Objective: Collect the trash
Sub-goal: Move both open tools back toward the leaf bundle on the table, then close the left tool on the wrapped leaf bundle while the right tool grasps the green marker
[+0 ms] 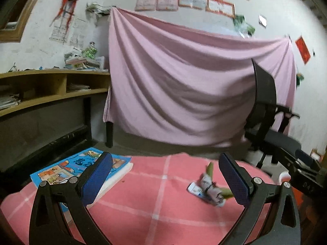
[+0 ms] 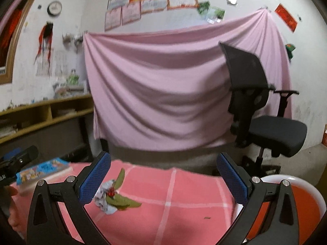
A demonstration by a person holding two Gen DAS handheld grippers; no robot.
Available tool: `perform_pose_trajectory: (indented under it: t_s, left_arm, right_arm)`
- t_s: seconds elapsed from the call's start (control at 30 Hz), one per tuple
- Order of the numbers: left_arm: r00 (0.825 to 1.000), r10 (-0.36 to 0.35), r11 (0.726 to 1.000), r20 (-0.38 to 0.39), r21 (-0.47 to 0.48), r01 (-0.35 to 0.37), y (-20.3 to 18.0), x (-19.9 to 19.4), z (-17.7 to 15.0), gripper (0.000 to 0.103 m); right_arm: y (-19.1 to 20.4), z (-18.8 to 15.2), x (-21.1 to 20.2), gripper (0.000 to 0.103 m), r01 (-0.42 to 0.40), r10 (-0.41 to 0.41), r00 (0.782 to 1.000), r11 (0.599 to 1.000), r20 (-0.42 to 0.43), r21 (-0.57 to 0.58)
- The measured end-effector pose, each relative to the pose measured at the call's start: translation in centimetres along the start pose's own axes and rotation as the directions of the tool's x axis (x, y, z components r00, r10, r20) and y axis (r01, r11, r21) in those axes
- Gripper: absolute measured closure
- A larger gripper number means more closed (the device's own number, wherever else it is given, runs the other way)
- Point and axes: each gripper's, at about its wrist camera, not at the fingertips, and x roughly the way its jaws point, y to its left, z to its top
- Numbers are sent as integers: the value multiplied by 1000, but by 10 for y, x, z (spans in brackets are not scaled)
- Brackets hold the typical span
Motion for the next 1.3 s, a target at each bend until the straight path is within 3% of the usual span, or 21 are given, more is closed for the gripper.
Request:
perform_pose_trajectory:
  t_s: [0.2, 0.33, 0.43, 0.63, 0.7, 0.97, 1.1, 1.13, 1.23, 1.3]
  left_arm:
    - [980, -34, 999, -195, 4, 35, -5, 43, -9, 1]
    - [944, -59, 997, -325, -59, 43, -1, 71, -16, 2]
    - [925, -117, 988, -361, -133, 74, 2, 82, -19, 4]
    - [889, -201, 974, -412, -177, 138, -2, 95, -20, 28]
    - [870, -242, 965, -430, -196, 172, -6, 97, -20, 37]
    - [824, -319, 948, -467, -167, 273, -31, 100, -20, 40]
    - [782, -292, 955, -551, -122, 271, -45, 114, -28, 72]
    - [774, -286, 956, -564, -119, 267, -47, 116, -30, 76]
    - [776, -303, 953, -553, -159, 259, -39, 116, -30, 84]
    - [774, -303, 953, -556, -181, 243, -34, 117, -31, 96]
  right_arm:
    - [2, -7, 25, 2, -35, 34, 989, 999, -145, -7]
    - [0, -12, 44, 19, -91, 93, 966, 996, -242, 19]
    - [-1, -17, 60, 32, -133, 144, 936, 990, -321, 54]
    - [-10, -27, 82, 60, -172, 218, 872, 975, -438, 143]
    - [-12, -29, 83, 63, -179, 232, 863, 971, -448, 160]
    - [-18, -31, 82, 63, -163, 231, 856, 970, -463, 182]
    - [-18, -30, 85, 63, -161, 234, 854, 968, -465, 192]
    - [-19, -29, 86, 63, -161, 236, 853, 968, -465, 195]
    - [-19, -30, 87, 63, -165, 241, 851, 966, -467, 199]
    - [-18, -30, 87, 63, -171, 245, 849, 966, -468, 196]
